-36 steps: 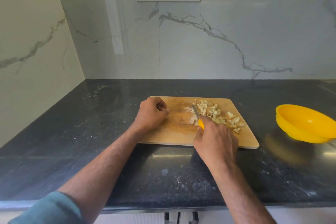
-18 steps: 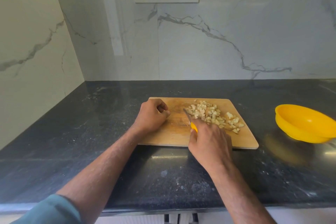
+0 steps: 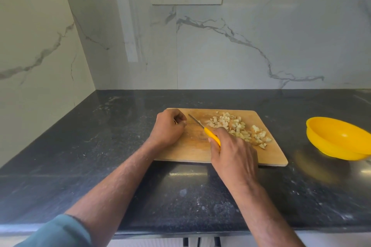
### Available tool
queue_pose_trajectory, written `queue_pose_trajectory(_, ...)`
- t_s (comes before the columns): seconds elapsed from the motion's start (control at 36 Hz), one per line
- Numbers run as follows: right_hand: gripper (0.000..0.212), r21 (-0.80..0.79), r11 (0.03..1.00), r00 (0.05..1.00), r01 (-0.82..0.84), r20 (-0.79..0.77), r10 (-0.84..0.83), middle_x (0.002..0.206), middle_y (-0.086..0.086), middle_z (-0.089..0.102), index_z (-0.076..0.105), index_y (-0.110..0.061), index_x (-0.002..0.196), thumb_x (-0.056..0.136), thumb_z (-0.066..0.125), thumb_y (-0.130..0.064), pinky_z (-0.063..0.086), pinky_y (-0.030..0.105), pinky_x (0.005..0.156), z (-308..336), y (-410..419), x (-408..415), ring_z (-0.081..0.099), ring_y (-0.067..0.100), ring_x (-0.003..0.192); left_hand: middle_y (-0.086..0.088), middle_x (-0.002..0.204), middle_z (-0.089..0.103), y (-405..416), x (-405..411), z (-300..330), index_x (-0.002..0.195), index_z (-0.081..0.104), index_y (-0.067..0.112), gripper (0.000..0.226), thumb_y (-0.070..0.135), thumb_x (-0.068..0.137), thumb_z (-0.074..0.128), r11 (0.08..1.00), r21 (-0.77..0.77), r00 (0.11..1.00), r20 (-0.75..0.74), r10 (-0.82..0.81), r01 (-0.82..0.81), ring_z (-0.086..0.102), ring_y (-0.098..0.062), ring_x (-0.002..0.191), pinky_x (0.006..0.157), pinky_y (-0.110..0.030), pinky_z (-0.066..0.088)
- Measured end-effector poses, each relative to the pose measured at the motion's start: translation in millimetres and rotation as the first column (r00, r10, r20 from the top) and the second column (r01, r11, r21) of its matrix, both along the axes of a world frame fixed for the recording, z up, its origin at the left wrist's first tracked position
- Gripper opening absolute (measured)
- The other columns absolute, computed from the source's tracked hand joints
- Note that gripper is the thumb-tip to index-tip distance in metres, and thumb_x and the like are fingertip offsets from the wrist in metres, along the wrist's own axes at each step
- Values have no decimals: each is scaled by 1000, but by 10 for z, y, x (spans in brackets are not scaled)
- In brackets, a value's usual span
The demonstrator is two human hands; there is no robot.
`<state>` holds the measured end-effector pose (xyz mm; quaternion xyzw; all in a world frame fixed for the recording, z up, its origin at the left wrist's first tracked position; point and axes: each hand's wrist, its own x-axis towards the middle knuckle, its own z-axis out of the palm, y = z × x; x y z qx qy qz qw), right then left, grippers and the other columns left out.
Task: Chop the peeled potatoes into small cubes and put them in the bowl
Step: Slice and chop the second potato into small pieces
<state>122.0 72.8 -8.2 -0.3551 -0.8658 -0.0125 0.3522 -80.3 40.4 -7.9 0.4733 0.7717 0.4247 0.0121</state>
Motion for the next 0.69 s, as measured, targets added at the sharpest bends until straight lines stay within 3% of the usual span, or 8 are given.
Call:
queue_pose_trajectory(0.11,21,21,999,998,29,-50,-28,64,-7,65,69,-17,98,82,81,-25,27,13,46,-33,31,6,37,6,48,6,92,67,4,-8,8,100,76,14,11,11,97,65,1000,0,1000,9,10,-10,61,-6,86,72,-14,47)
queue_pose_trajectory(0.31,23,24,999,998,-43,-46,44,73,-3,63,68,-15,105,84,78,-18,38,20,47,-48,20,-9,49,10,53,4,97,69,9,7,6,104,75,13,14,14,100,62,1000,21,999,43,18,-19,62,-6,88,85,-23,53)
queue_pose_trajectory(0.36,23,44,998,999,-33,-42,35,71,-3,61,68,-15,104,84,78,-17,35,20,46,-46,18,-12,46,11,52,5,93,68,11,-1,8,100,76,17,16,10,99,61,999,49,998,59,14,-17,62,-7,85,81,-23,52)
queue_pose_trajectory(0.44,26,87,996,999,15,-44,-12,68,-3,58,70,-14,102,79,82,-15,23,18,47,-43,27,-10,35,10,50,3,95,64,3,-18,19,92,76,26,36,-4,95,57,988,120,994,50,-101,94,55,-8,85,74,-18,41)
queue_pose_trajectory(0.58,26,87,996,998,32,-62,-26,70,0,60,68,-15,103,80,80,-14,32,23,44,-57,40,3,37,13,51,1,93,55,32,26,-1,97,80,31,52,-13,87,55,933,108,938,-91,-334,343,48,-12,100,94,-14,31)
queue_pose_trajectory(0.64,24,90,996,997,29,-68,-23,71,0,59,68,-15,102,81,79,-14,33,23,44,-55,39,5,37,13,50,4,95,53,59,41,-22,98,79,35,52,-9,88,54,927,71,925,-131,-357,368,47,-18,103,99,-27,32)
queue_pose_trajectory(0.69,24,93,995,997,26,-71,-19,71,0,59,68,-14,102,81,80,-13,33,23,43,-53,34,5,39,13,49,6,100,49,64,53,-21,103,77,39,52,-5,91,51,945,2,936,-144,-322,326,41,-15,105,93,-35,27)
